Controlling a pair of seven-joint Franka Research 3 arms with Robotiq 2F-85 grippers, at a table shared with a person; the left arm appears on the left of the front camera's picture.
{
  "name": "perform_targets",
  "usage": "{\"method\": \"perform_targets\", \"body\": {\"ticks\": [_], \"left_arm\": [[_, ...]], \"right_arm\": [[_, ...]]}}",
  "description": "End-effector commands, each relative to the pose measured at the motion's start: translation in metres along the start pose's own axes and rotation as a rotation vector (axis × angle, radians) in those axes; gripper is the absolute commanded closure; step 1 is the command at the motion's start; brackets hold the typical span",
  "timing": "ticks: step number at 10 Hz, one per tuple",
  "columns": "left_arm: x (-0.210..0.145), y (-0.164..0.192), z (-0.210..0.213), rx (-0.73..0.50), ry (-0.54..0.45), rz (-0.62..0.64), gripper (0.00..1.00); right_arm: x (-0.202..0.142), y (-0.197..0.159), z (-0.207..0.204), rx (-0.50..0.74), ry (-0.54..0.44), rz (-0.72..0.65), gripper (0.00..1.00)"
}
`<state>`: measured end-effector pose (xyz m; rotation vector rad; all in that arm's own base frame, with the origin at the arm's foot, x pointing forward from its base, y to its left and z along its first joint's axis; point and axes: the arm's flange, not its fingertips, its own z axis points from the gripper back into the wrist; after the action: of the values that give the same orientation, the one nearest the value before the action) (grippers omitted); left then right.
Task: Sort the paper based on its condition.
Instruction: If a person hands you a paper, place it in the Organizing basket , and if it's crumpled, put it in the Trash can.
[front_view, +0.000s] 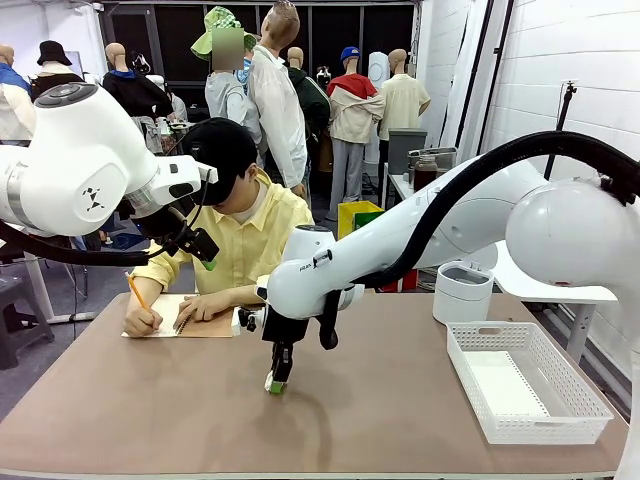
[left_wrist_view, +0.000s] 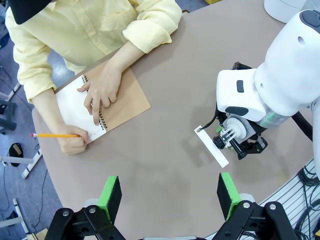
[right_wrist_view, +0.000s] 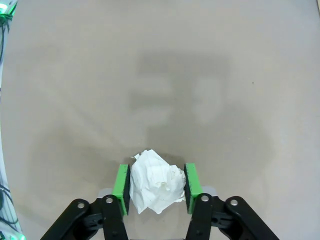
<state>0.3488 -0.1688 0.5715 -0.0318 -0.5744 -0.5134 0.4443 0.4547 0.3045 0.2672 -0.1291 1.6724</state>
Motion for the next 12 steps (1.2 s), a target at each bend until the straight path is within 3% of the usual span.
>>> {"method": "perform_targets", "body": {"ticks": [1, 4, 6, 9, 12], "left_arm": [[0.000, 0.001, 0.001, 0.002, -0.001, -0.006, 0.00], [0.000, 0.001, 0.001, 0.002, -0.001, -0.006, 0.00], [0.000, 0.001, 0.001, 0.002, -0.001, -0.006, 0.00], [0.000, 0.001, 0.001, 0.002, -0.001, -0.006, 0.00], [0.000, 0.001, 0.001, 0.002, -0.001, -0.006, 0.00]], "right_arm": [[0.004, -0.002, 0.003, 0.019, -0.001, -0.010, 0.73], [0.002, -0.002, 0.009, 0.014, -0.003, -0.030, 0.73], [-0.013, 0.006, 0.059, -0.031, -0.014, -0.077, 0.73], [-0.078, 0.026, 0.153, -0.152, 0.013, -0.269, 0.73], [-0.135, 0.037, 0.210, -0.254, 0.073, -0.455, 0.73]]}}
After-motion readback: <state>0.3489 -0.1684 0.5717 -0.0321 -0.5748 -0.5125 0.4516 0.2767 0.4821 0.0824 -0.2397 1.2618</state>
